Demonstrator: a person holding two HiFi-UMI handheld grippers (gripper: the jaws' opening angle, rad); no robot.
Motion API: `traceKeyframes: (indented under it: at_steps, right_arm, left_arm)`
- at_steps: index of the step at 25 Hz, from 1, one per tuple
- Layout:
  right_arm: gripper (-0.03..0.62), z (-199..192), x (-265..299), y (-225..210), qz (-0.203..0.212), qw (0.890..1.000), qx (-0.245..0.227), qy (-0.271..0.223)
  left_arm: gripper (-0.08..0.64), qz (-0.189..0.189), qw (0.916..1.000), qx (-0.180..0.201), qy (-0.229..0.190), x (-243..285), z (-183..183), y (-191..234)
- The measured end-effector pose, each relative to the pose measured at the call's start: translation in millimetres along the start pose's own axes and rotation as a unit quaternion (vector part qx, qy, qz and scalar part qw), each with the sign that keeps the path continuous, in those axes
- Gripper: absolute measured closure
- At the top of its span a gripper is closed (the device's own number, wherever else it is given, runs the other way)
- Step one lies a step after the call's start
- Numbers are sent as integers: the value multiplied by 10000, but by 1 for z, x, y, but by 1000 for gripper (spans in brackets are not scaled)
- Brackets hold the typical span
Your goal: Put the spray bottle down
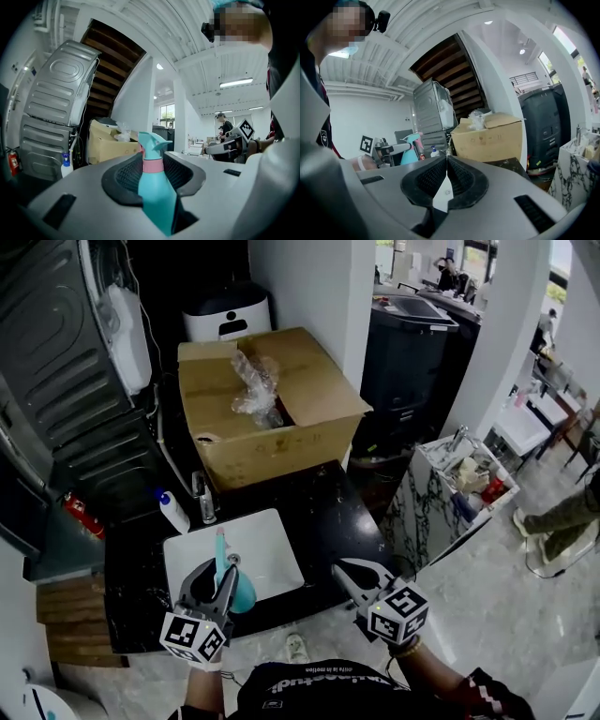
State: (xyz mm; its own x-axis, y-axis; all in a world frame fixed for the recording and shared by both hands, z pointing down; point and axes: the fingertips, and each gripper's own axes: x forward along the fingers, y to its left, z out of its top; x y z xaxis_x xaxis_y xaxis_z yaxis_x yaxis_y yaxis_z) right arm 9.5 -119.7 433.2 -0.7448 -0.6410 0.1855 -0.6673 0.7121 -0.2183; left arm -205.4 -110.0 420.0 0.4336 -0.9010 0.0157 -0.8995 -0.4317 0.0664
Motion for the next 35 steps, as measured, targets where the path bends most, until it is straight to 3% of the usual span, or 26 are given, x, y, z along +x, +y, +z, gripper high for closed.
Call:
traceKeyframes:
  at_steps: [5, 10, 16, 24, 35]
  right_arm:
    - [552, 18, 46, -6, -21, 10000, 7, -62]
    - [552, 20, 61, -20, -149, 9999, 50, -4]
    - [552, 20, 63, -54, -352, 9993, 36, 102]
    - [552, 33, 68, -105, -86, 9998, -48, 183]
    - [552, 30, 54, -159, -1, 9994, 22, 333]
  left_arm:
    - [411, -226, 9996, 82, -149, 35, 9, 37]
    - [411, -513, 9986, 4, -114, 67, 2, 45]
    - [411, -687, 9975, -160, -15, 95, -13, 36]
    - [411, -457, 9986, -246, 36, 147, -19, 14]
    - [411, -673, 9976, 29, -189, 224, -48, -37]
